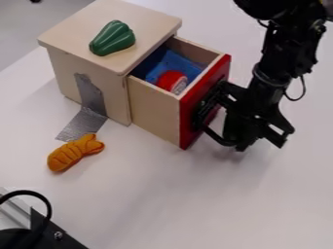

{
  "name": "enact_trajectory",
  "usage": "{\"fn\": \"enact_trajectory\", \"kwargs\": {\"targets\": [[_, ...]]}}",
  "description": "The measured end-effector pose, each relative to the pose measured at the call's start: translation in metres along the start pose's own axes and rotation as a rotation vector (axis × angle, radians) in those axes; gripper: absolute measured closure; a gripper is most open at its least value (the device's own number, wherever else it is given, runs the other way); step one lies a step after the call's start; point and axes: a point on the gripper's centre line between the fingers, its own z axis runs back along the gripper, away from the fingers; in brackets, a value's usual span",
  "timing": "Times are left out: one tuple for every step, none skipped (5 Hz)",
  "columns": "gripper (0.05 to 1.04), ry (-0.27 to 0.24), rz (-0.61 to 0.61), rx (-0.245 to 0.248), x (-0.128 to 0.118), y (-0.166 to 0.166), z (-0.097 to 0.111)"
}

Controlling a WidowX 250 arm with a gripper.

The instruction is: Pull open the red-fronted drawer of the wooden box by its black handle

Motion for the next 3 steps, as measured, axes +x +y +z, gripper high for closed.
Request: {"fn": "enact_trajectory", "kwargs": {"targets": [[0.340,-0.071,0.036,-0.003,0.007,0.003,0.021],[0.098,-0.124,0.068,-0.017,0.014,0.005,0.045],[0.084,-0.156,0.090,-0.040,0.019,0.004,0.062]]}}
